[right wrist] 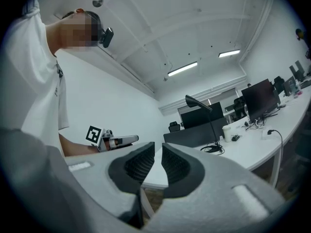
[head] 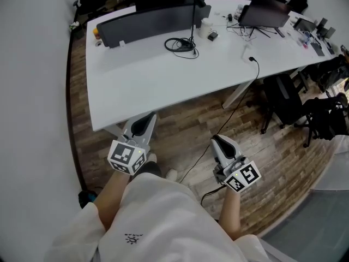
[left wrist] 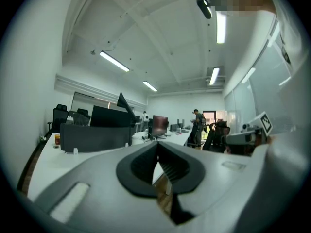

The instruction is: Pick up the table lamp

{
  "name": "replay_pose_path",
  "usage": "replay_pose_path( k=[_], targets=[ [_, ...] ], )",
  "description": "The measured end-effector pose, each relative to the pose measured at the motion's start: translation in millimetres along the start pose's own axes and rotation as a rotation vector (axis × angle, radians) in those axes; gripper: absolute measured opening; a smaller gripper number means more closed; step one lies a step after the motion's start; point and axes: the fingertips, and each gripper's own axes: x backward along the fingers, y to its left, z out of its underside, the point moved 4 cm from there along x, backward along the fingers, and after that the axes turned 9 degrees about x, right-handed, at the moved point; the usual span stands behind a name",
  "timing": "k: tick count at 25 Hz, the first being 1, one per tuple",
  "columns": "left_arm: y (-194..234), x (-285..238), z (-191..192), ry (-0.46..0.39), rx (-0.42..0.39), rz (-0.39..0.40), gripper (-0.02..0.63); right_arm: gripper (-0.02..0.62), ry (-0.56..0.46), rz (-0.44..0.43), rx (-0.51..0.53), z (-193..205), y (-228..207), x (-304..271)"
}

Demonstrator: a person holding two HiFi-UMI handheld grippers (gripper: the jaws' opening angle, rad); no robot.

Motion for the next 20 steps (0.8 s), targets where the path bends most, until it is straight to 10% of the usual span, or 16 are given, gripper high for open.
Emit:
replay_pose_path(
  k=[20],
  targets=[
    [38,-76,3,0.015,0.024,0.058,-0.006,0.046,0.025,0.008,0.021,1,-53,-53]
  ],
)
